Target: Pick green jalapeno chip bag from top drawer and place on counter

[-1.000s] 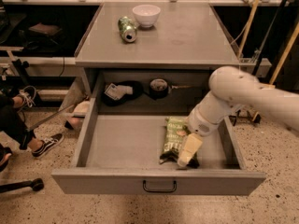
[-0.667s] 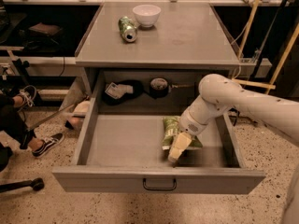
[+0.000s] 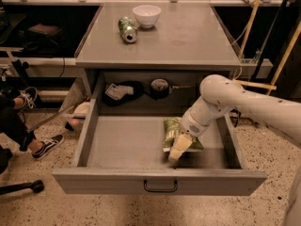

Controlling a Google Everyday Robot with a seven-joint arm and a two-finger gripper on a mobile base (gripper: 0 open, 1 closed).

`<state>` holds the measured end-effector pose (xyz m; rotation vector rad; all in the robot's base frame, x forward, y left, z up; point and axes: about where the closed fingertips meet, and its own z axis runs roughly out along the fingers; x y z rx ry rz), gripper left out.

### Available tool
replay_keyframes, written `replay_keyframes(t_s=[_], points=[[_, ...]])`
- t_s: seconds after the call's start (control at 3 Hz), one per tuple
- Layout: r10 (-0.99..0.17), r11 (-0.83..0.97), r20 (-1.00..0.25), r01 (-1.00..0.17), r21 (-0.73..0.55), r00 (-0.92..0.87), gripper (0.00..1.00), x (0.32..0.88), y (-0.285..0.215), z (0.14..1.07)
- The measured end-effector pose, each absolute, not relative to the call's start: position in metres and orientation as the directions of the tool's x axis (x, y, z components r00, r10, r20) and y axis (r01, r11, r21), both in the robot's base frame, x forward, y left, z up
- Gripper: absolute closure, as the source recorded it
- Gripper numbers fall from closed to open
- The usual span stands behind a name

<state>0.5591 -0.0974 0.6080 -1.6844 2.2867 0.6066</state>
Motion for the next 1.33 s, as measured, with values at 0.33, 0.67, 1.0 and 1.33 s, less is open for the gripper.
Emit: replay_keyframes(t_s=[0.33,0.67,1.0,1.33], points=[[-0.851,0.251,-0.424,-0.950,0.188,-0.309,0.37,0.559,-0.097,0.608],[-0.851,0.251,-0.424,-0.950,0.188,-0.309,0.60,0.559,-0.097,0.616],[-0.851,0.251,-0.424,-0.950,0.188,-0.309,0.84,0.559,-0.097,0.621],[-0.847,0.290,-0.437,-0.952,0.094,-0.301,1.00,0.545,-0.091,0.651]])
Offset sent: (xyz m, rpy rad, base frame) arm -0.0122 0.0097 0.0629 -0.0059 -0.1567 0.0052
